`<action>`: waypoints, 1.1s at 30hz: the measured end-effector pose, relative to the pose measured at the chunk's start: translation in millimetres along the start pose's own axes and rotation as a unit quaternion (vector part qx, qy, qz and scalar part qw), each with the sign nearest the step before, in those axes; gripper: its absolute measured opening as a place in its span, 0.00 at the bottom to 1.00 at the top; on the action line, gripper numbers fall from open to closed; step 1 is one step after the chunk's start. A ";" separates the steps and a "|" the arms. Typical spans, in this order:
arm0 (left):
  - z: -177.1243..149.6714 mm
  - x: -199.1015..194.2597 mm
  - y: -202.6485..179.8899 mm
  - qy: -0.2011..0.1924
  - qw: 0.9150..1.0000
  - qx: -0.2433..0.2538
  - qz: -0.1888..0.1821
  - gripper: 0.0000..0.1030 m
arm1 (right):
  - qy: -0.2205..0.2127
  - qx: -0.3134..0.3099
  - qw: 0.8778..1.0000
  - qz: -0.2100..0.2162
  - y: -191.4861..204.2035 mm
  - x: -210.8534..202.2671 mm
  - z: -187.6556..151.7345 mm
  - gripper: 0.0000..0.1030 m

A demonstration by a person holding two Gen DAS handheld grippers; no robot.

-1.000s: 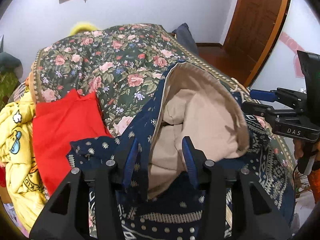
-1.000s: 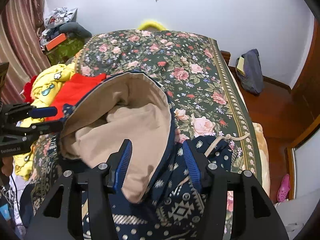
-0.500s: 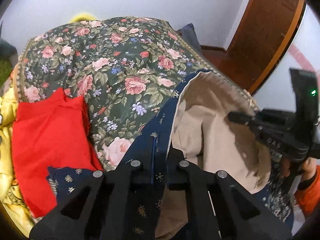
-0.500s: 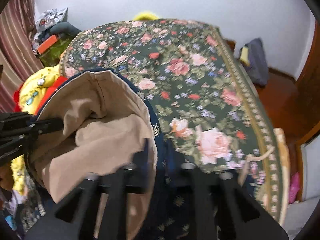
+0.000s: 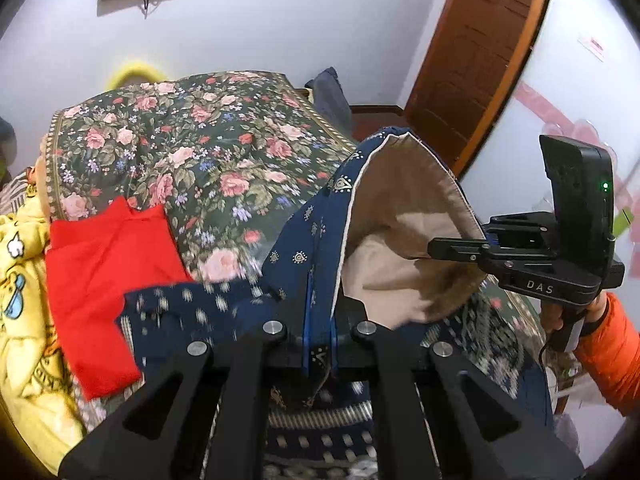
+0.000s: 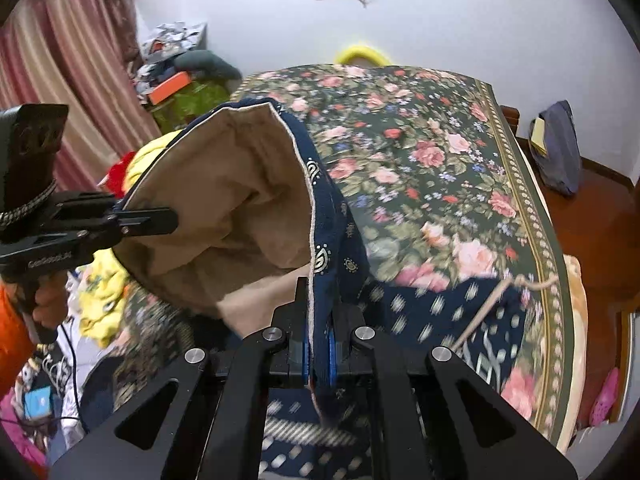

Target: Fold large clothes

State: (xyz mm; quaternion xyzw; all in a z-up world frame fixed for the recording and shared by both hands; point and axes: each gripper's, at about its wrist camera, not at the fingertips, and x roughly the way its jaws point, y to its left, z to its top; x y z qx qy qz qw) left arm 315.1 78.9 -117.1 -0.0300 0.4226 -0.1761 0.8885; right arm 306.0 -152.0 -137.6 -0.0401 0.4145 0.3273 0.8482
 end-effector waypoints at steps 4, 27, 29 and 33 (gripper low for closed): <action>-32.6 -11.6 -11.4 0.020 1.000 0.003 -0.003 0.06 | 0.010 0.007 1.000 0.005 11.2 -11.6 -27.5 0.06; -165.3 -10.8 -6.5 0.101 0.993 -0.014 0.067 0.32 | 0.076 0.014 0.996 -0.049 22.6 -22.9 -122.5 0.15; -166.3 -21.2 -7.0 0.085 0.993 -0.014 0.074 0.51 | 0.077 0.012 0.996 -0.054 22.4 -28.7 -123.2 0.18; -165.4 -41.2 -3.4 0.068 0.994 -0.015 0.088 0.54 | 0.068 0.017 0.996 -0.059 17.2 -40.9 -123.2 0.25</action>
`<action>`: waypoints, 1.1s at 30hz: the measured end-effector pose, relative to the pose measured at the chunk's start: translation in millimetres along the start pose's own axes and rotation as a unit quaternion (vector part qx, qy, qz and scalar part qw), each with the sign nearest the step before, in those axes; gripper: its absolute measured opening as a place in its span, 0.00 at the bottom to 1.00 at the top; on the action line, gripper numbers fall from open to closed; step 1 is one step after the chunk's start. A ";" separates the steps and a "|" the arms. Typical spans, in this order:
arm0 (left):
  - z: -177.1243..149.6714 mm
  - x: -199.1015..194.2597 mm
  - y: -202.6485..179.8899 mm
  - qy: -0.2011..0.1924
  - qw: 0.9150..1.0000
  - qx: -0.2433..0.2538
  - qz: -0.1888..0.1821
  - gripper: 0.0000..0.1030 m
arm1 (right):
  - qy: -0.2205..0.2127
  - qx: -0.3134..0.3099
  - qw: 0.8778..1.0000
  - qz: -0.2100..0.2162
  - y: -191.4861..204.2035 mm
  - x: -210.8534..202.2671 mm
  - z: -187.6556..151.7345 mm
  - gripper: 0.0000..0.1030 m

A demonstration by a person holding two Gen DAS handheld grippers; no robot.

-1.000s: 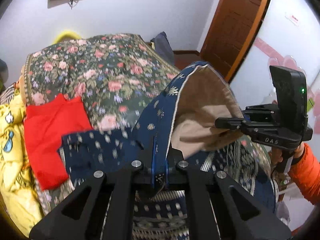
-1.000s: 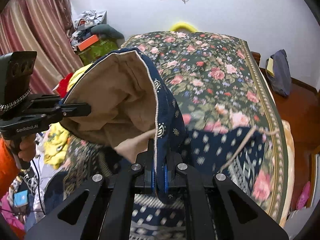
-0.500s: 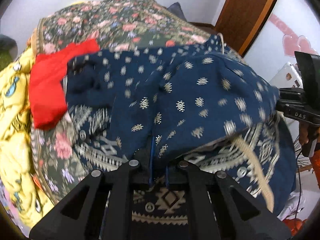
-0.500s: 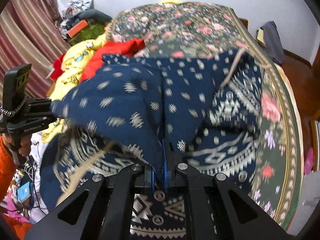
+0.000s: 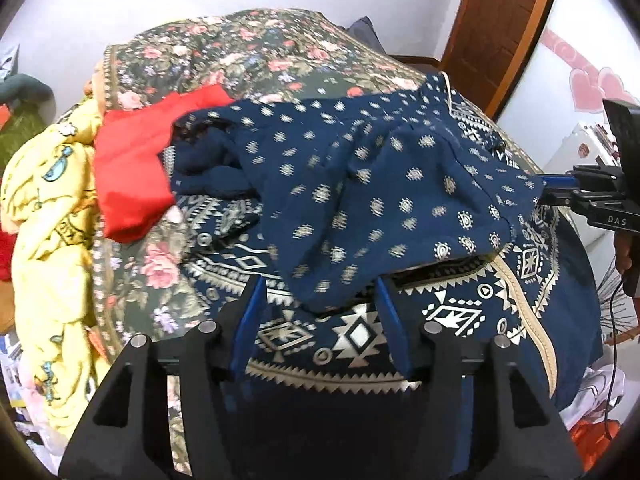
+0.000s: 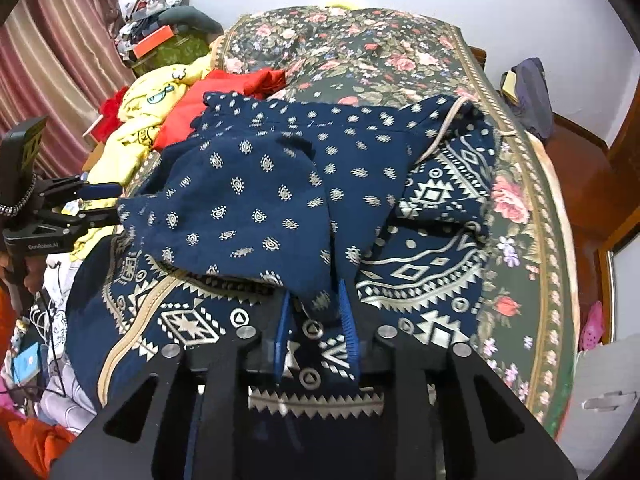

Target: Fold large clothes

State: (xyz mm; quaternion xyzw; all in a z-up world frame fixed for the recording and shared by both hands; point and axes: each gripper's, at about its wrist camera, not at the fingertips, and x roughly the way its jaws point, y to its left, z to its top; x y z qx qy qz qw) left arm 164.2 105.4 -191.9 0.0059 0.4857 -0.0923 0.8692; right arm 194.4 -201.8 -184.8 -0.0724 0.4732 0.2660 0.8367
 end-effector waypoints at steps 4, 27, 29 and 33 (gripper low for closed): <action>7.0 -16.9 18.8 -0.027 0.999 -0.030 0.022 0.58 | -0.013 0.007 1.000 -0.014 -5.4 -8.7 2.9 0.27; 49.3 107.7 164.8 0.026 0.953 -0.296 -0.056 0.70 | -0.015 0.182 0.981 -0.059 -122.8 50.3 60.5 0.68; 49.3 122.1 167.6 0.034 0.949 -0.305 -0.068 0.70 | -0.001 0.196 0.979 -0.052 -134.1 65.2 62.0 0.68; 53.0 139.2 169.9 0.026 0.943 -0.319 -0.091 0.70 | 0.008 0.219 0.975 -0.035 -148.5 80.5 63.1 0.69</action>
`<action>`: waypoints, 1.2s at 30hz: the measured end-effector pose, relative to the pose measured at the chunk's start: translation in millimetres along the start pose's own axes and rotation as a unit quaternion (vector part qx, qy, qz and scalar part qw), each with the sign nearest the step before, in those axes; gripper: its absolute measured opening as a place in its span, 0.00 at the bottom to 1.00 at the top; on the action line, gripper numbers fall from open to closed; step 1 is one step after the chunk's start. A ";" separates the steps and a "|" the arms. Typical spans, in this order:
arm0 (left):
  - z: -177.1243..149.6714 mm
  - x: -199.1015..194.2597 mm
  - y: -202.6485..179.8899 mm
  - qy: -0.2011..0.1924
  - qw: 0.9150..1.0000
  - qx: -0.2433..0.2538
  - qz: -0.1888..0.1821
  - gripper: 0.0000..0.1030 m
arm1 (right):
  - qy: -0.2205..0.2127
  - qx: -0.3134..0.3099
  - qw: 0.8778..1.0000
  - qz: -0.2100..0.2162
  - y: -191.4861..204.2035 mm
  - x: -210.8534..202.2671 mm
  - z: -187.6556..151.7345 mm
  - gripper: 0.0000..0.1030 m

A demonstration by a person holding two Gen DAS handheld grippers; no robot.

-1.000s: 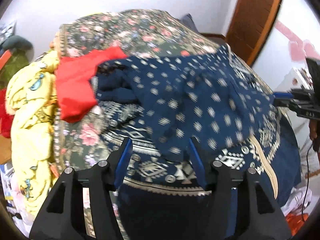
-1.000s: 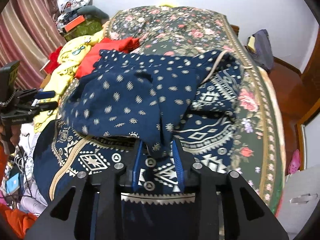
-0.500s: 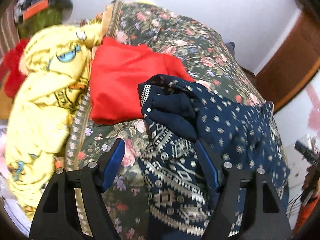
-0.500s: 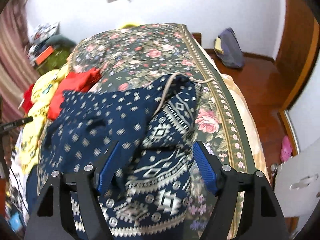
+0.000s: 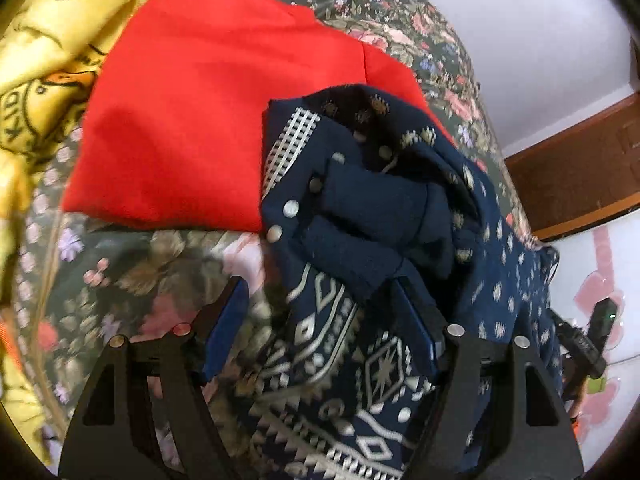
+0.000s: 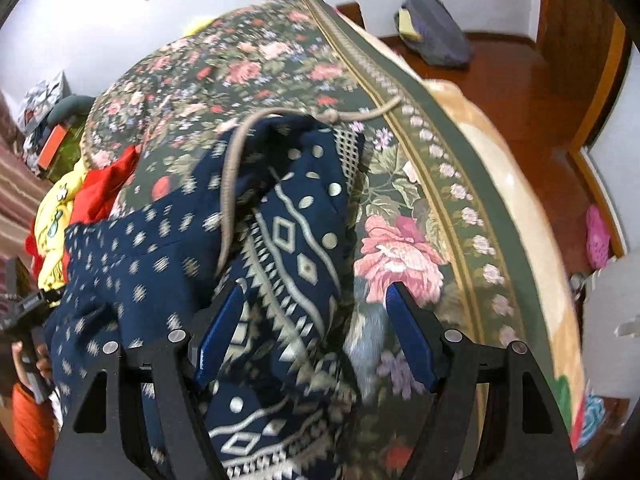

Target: Fold large clothes

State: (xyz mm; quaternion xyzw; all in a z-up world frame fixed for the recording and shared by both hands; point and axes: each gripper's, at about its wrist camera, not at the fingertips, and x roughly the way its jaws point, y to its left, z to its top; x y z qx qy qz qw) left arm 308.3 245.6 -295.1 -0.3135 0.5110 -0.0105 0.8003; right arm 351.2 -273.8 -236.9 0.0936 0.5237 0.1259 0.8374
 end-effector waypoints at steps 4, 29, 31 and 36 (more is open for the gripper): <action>8.2 9.4 -4.4 -0.001 1.000 0.000 -0.020 0.70 | -0.005 -0.010 1.000 0.027 3.9 5.8 11.3 0.70; 11.1 -107.8 -110.9 -0.178 0.965 0.167 0.096 0.15 | -0.105 -0.079 0.987 0.096 70.6 -52.2 70.0 0.08; 21.6 -118.2 -111.8 -0.196 0.962 0.165 0.095 0.15 | -0.119 -0.091 0.984 0.096 83.7 -53.7 82.1 0.07; 61.0 -117.6 -101.0 -0.206 0.964 0.136 0.094 0.15 | -0.134 -0.097 0.981 0.099 106.7 -38.9 112.9 0.07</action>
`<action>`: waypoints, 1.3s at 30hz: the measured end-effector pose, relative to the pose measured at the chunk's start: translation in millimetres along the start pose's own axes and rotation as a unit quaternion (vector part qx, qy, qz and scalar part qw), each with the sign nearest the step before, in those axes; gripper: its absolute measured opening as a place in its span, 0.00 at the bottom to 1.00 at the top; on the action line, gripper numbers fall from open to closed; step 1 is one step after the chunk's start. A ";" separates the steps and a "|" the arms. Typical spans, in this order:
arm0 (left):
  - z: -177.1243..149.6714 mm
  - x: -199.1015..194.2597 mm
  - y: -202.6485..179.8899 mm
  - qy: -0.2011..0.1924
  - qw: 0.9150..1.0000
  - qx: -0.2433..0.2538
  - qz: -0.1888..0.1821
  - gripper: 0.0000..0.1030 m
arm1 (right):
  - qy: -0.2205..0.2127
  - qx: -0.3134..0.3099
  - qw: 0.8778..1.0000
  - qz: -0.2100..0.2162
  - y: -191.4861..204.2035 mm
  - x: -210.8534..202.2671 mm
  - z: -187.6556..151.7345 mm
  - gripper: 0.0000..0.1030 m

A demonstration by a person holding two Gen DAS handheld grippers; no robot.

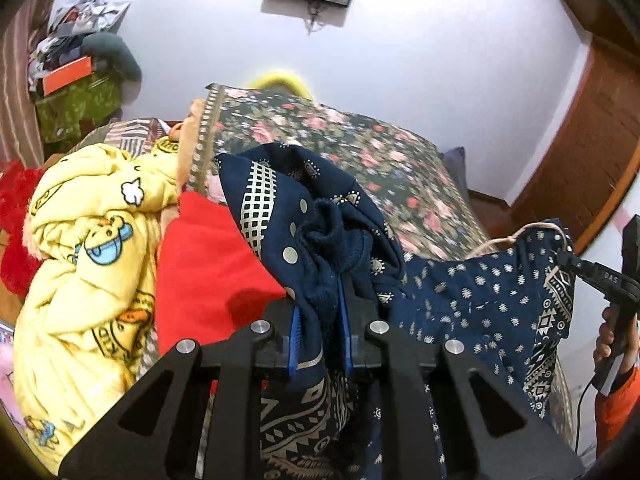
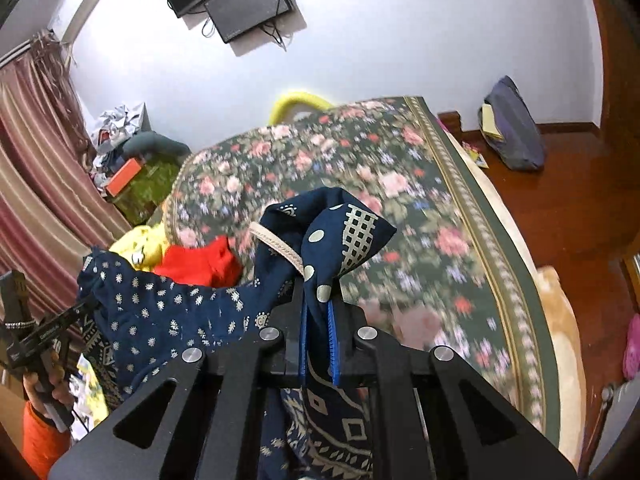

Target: Fold large clothes

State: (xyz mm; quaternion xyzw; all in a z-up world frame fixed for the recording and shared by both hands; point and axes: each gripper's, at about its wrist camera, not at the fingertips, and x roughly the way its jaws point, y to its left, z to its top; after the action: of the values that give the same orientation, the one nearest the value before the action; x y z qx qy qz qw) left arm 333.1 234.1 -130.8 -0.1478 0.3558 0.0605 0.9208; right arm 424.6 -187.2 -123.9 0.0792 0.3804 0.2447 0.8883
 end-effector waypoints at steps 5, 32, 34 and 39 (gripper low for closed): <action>12.6 51.5 25.5 0.032 0.999 -0.027 0.027 0.15 | 0.018 -0.001 1.000 -0.015 -0.4 50.6 12.8 0.07; -51.4 86.7 42.1 0.148 0.978 0.039 0.138 0.68 | 0.115 0.018 0.988 -0.101 -24.9 43.9 -48.4 0.47; -58.4 67.1 35.0 0.143 0.980 0.047 0.127 0.68 | 0.109 0.003 0.987 -0.116 -18.2 27.2 -54.9 0.51; -69.5 24.7 23.7 0.131 0.985 0.048 0.100 0.69 | 0.094 -0.030 0.986 -0.133 -2.8 -10.4 -64.8 0.60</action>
State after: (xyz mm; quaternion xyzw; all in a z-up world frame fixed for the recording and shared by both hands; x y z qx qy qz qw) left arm 301.9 234.9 -201.7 -0.0732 0.4888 0.1155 0.8616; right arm 373.1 -197.7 -163.5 -0.0221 0.4617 0.1421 0.8753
